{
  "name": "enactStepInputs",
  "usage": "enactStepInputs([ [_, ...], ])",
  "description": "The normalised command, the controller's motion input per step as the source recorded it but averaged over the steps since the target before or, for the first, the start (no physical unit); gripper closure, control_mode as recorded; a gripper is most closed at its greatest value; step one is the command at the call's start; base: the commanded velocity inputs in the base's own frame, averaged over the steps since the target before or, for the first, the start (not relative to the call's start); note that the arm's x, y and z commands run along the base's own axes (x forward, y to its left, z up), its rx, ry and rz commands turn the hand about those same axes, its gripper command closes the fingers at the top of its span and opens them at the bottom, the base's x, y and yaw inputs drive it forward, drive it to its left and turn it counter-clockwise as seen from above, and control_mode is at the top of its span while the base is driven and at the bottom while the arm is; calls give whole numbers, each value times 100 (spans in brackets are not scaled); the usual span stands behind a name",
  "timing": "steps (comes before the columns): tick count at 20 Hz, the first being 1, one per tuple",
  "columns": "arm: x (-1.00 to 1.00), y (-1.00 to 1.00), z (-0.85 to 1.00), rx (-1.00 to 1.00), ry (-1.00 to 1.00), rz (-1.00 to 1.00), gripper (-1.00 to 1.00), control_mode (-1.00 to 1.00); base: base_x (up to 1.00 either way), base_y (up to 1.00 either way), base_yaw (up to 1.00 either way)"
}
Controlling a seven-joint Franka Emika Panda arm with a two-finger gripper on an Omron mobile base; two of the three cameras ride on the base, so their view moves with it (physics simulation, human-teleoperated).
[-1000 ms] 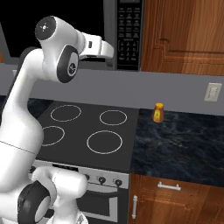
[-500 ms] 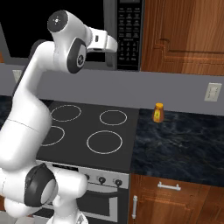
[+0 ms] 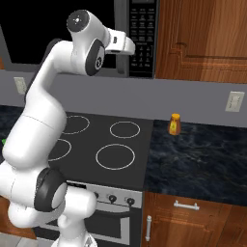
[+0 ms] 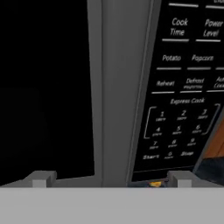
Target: Place the sponge inside the microwave to prepare for sanitizing.
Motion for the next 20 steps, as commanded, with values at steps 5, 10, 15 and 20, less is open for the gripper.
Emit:
enactStepInputs([
  [5,28,-19,-10,0,4,0,-100,-100,0,0,0],
  [10,23,-26,-19,0,0,-1,-100,-100,0,0,0],
  [15,4,-2,-6,1,-3,0,-100,-100,0,0,0],
  [20,5,1,-9,2,-8,0,-100,-100,0,0,0],
])
